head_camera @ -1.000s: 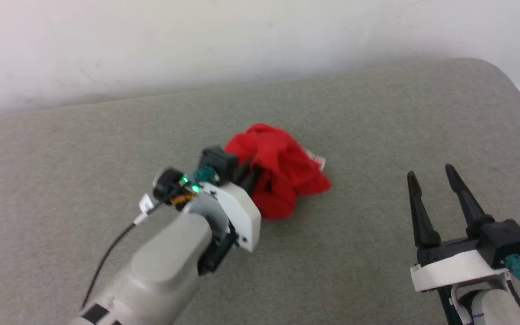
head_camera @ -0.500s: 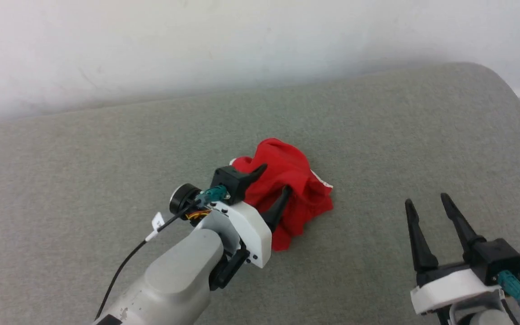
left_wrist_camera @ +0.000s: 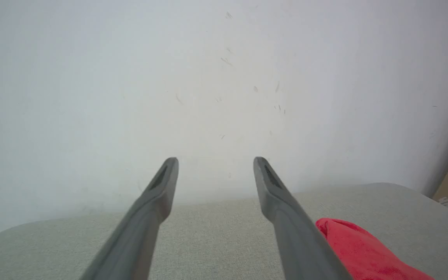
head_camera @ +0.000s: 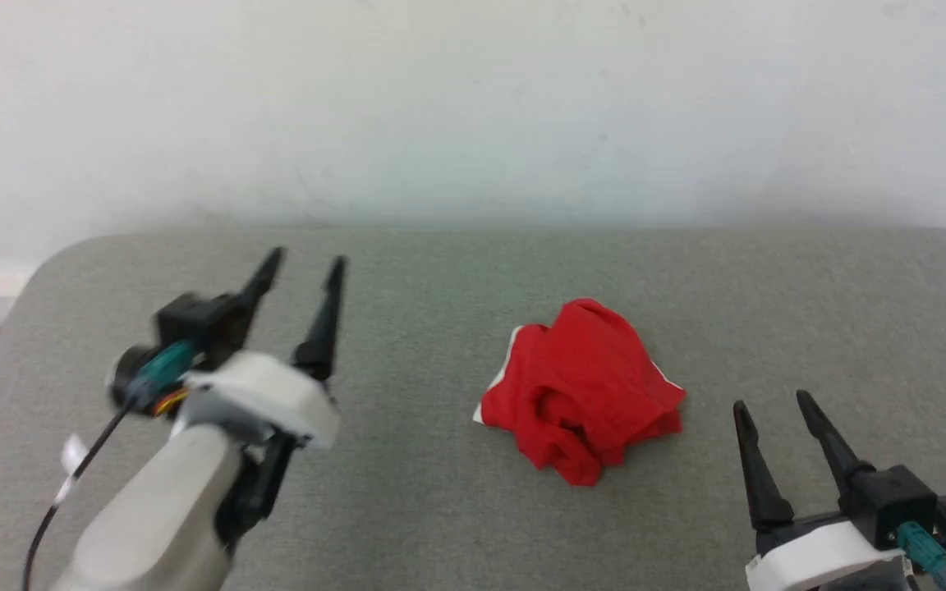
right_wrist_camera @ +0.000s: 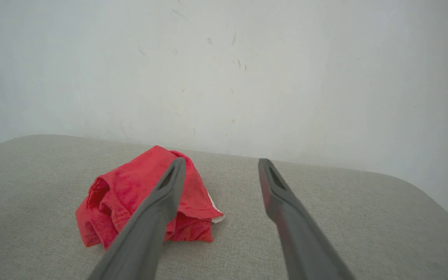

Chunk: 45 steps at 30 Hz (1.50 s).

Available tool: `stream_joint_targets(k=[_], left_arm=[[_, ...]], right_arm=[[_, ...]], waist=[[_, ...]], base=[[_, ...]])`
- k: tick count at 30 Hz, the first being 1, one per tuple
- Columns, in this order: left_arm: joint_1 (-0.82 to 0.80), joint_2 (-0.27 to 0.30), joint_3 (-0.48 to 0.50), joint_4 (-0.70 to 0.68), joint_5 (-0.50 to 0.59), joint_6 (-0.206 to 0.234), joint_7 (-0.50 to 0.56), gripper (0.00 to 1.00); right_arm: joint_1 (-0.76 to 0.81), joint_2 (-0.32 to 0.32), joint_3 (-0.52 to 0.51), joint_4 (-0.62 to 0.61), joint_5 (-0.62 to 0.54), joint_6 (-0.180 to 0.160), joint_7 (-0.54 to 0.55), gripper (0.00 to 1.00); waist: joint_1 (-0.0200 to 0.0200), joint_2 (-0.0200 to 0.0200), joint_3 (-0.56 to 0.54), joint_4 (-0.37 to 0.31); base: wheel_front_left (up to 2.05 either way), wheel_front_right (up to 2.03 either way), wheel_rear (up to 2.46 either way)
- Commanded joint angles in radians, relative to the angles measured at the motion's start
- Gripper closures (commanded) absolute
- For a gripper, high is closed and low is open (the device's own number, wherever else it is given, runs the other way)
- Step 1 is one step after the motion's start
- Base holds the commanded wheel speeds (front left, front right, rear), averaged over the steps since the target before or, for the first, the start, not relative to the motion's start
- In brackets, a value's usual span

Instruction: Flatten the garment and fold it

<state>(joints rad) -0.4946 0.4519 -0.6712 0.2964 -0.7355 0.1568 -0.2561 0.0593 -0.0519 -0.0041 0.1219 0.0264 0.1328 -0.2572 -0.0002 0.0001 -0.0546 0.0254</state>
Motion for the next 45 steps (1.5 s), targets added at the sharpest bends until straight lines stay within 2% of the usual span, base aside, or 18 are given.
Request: stream_joint_targets(k=[1, 5, 9, 16, 24, 27, 31, 38, 41, 44, 45], left_arm=[[0.064, 0.012, 0.045, -0.051, 0.023, 0.030, -0.005, 0.00], [0.241, 0.011, 0.175, -0.179, 0.092, 0.094, -0.005, 0.00], [0.403, -0.033, 0.259, -0.253, 0.175, 0.101, -0.006, 0.00], [0.549, -0.127, 0.341, -0.271, 0.301, 0.061, -0.006, 0.00], [0.549, -0.202, 0.392, -0.235, 0.396, -0.017, -0.006, 0.00], [0.536, -0.226, 0.405, -0.221, 0.420, -0.045, -0.006, 0.00], [0.517, -0.260, 0.427, -0.212, 0.443, -0.075, -0.006, 0.00], [0.498, -0.315, 0.462, -0.187, 0.482, -0.126, -0.006, 0.00], [0.494, -0.334, 0.476, -0.180, 0.498, -0.143, -0.006, 0.00], [0.489, -0.350, 0.488, -0.174, 0.511, -0.158, -0.006, 0.00], [0.489, -0.354, 0.492, -0.172, 0.516, -0.162, -0.006, 0.00]], right_arm=[[0.015, 0.002, 0.001, -0.002, 0.002, -0.002, -0.005, 0.00], [0.027, 0.002, 0.006, -0.006, 0.008, -0.002, -0.005, 0.00], [0.035, 0.002, 0.010, -0.009, 0.011, -0.002, -0.005, 0.00], [0.034, 0.002, 0.014, -0.012, 0.014, -0.002, -0.005, 0.00], [0.017, 0.002, 0.052, 0.005, -0.025, -0.002, 0.016, 0.00], [-0.017, -0.009, 0.115, 0.020, -0.056, -0.002, 0.100, 0.00], [-0.094, -0.084, 0.209, 0.037, -0.035, -0.002, 0.269, 0.00], [-0.227, -0.201, 0.304, 0.075, 0.040, -0.002, 0.576, 0.00], [-0.258, -0.225, 0.311, 0.095, 0.048, -0.002, 0.649, 0.00], [-0.271, -0.231, 0.297, 0.110, 0.048, -0.002, 0.672, 0.00], [-0.273, -0.231, 0.291, 0.114, 0.044, -0.002, 0.674, 0.08]], waist=[[0.0002, -0.0001, -0.041, 0.047], [0.0002, -0.0001, -0.041, 0.057], [0.0002, -0.0001, -0.038, 0.065], [0.0002, -0.0001, -0.027, 0.072], [0.0002, -0.0001, 0.008, 0.106], [0.0002, -0.0001, 0.029, 0.132], [0.0002, -0.0001, 0.057, 0.167], [0.0002, -0.0001, 0.093, 0.231], [0.0002, -0.0001, 0.105, 0.253], [0.0002, -0.0001, 0.114, 0.269], [0.0002, -0.0001, 0.115, 0.272]], base=[[0.00, 0.00, 0.00], [0.00, 0.00, 0.00], [0.00, 0.00, 0.00], [0.00, 0.00, 0.00], [0.00, 0.00, 0.00], [0.00, 0.00, 0.00], [0.00, 0.00, 0.00], [0.00, 0.00, 0.00], [0.00, 0.00, 0.00], [0.00, 0.00, 0.00], [0.00, 0.00, 0.00]])
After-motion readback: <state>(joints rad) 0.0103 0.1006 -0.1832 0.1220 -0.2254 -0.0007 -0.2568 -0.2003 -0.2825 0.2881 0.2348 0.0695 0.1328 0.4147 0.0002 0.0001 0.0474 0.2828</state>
